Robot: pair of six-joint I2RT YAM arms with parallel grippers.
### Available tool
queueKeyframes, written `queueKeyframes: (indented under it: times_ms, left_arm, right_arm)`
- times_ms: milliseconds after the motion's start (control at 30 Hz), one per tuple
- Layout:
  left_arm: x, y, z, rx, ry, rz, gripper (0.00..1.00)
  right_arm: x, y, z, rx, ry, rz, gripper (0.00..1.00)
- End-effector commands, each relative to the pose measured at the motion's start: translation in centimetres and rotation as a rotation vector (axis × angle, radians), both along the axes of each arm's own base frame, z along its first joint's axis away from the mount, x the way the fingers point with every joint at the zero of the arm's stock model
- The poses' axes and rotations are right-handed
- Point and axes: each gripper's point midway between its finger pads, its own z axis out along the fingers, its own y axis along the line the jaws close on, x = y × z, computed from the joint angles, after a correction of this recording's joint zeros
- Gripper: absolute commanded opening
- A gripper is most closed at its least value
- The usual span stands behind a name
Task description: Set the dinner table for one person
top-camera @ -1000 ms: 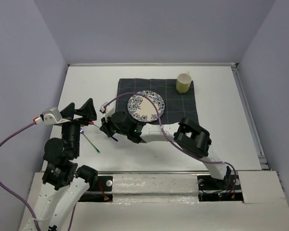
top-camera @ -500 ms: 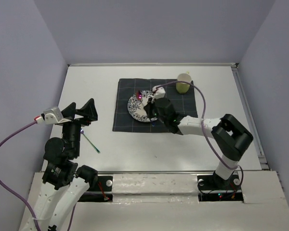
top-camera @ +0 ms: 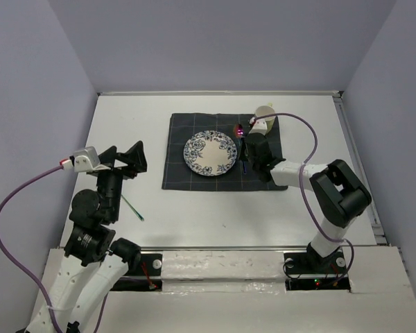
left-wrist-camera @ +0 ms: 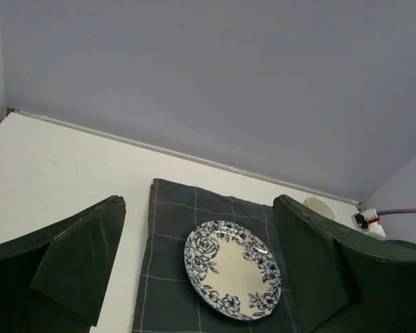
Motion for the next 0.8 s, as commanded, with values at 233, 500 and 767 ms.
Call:
queueKeyframes:
  times_ms: [233, 500, 767]
  left_arm:
    - [1.2, -0.9, -0.7, 0.011, 0.021, -0.018, 0.99]
    - [2.4, -1.7, -2.3, 0.017, 0.094, -0.026, 0.99]
    - [3.6, -2.1, -5.5, -0.013, 0.22, -0.023, 0.99]
  right_arm:
    - [3.1, -3.0, -2.3, -0.002, 0.027, -0.13, 0.0]
    - [4.3, -2.9, -3.8, -0.018, 0.05, -0.142, 0.0]
    - [3.8, -3.3, -2.7, 0.005, 0.067, -0.174, 0.39]
